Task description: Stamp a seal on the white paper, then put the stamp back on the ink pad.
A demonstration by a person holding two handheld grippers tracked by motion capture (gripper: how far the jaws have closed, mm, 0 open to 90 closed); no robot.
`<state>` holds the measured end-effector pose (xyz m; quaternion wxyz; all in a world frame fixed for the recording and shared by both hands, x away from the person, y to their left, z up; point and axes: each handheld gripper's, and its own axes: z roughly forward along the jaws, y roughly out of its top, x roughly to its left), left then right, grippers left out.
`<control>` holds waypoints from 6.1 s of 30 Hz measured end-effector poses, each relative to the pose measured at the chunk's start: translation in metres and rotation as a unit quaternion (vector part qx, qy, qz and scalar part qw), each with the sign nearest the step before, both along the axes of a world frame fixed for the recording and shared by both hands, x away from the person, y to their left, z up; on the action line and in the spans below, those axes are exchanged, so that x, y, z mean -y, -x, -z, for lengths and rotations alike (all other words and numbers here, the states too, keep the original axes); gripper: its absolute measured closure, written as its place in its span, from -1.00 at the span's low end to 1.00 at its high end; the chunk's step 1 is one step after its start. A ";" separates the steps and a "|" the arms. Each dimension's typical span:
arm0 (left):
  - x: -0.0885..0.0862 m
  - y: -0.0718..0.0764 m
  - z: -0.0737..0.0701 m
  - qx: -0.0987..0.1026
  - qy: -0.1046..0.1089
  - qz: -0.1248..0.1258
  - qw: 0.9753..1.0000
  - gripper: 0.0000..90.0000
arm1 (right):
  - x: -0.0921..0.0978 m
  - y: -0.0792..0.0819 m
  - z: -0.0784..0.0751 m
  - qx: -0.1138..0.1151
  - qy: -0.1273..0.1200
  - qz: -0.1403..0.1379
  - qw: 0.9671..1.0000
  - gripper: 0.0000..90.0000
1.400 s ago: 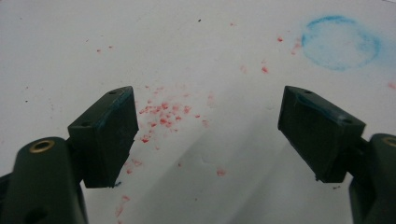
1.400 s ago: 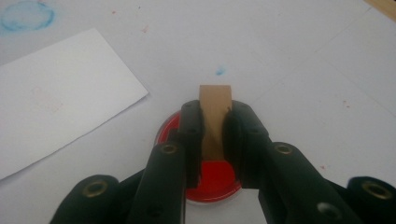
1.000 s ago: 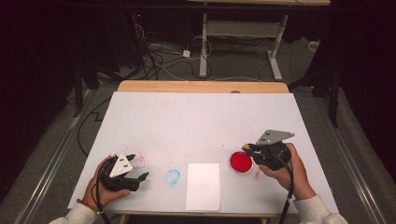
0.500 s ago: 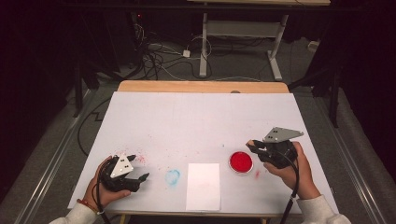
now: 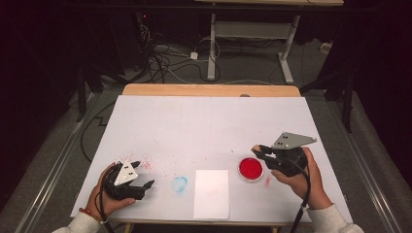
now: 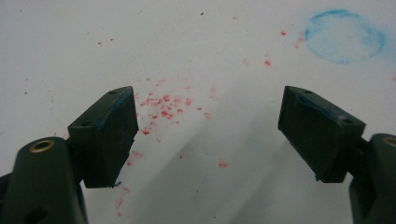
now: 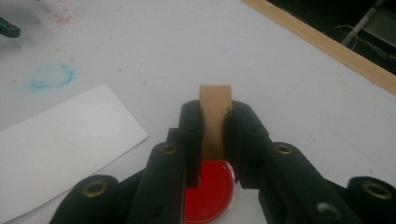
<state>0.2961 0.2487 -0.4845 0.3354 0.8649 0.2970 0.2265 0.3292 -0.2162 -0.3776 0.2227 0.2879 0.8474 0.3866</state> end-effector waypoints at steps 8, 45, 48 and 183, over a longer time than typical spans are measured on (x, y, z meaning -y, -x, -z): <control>0.002 0.001 -0.001 0.002 -0.005 0.003 1.000 -0.57 | -0.015 0.011 -0.003 0.004 -0.002 -0.025 1.000 0.70; 0.002 0.001 -0.001 0.000 -0.007 0.002 1.000 -0.57 | -0.109 0.029 0.056 -0.060 0.084 -0.132 0.986 0.70; 0.002 0.001 0.000 -0.001 -0.009 0.002 1.000 -0.57 | -0.113 0.028 0.062 -0.066 0.092 -0.135 0.984 0.70; 0.001 0.002 0.001 -0.004 -0.011 0.008 1.000 -0.57 | -0.030 0.010 0.012 -0.015 0.040 -0.044 0.998 0.69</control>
